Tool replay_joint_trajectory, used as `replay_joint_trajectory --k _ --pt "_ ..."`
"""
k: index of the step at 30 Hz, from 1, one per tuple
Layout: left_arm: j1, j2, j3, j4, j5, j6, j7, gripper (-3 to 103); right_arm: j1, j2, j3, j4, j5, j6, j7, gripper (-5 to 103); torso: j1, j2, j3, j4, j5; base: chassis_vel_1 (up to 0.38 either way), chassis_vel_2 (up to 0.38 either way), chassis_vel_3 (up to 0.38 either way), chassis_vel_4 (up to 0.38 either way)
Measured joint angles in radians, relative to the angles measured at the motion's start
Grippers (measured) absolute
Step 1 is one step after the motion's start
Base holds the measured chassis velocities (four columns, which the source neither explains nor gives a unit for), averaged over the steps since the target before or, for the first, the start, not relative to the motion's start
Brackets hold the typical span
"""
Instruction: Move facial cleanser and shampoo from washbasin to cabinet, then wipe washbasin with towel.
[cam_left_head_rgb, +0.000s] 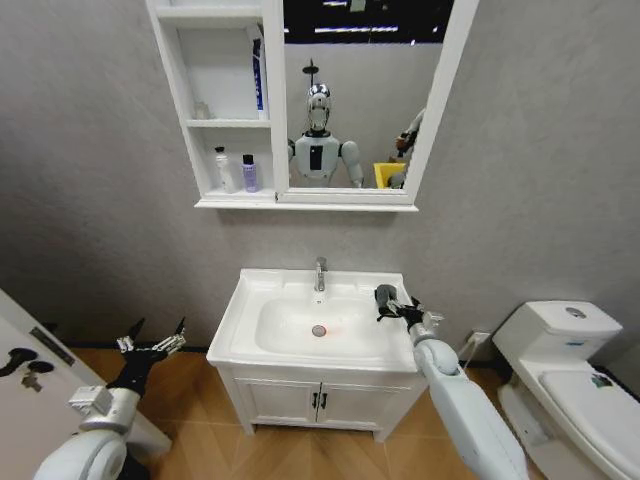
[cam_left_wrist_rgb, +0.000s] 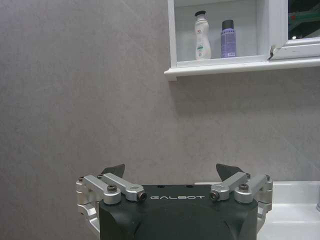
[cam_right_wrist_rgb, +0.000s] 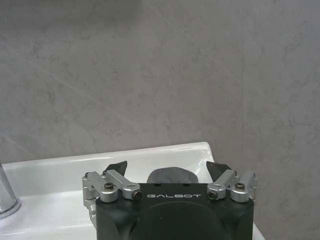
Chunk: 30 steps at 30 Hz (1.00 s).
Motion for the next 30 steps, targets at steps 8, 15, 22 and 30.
replay_joint_trajectory --k 8,15,22,30 --pt "-0.001 0.000 0.001 0.001 -0.001 0.001 -0.001 100 0.106 0.013 -0.044 -0.177 -0.006 0.024 -0.020 94 0.000 0.000 0.000 -0.0002 -0.0001 0.000 0.000 0.000 0.000" --pt "-0.002 0.001 0.002 0.001 -0.001 0.002 -0.001 100 0.192 0.044 -0.083 -0.353 -0.022 0.062 -0.060 99 0.000 0.000 0.000 0.0000 -0.0001 0.000 0.000 0.000 0.000" --pt "-0.002 0.001 0.002 0.001 -0.001 0.002 -0.002 100 0.236 0.052 -0.097 -0.453 -0.056 0.108 -0.085 99 0.000 0.000 0.000 -0.0001 -0.0001 0.000 0.000 0.000 0.000" --pt "-0.002 0.001 0.003 0.001 -0.001 0.002 -0.002 100 0.257 0.050 -0.104 -0.505 -0.091 0.118 -0.102 84 0.000 0.000 0.000 -0.0002 -0.0002 0.000 0.000 0.000 0.000"
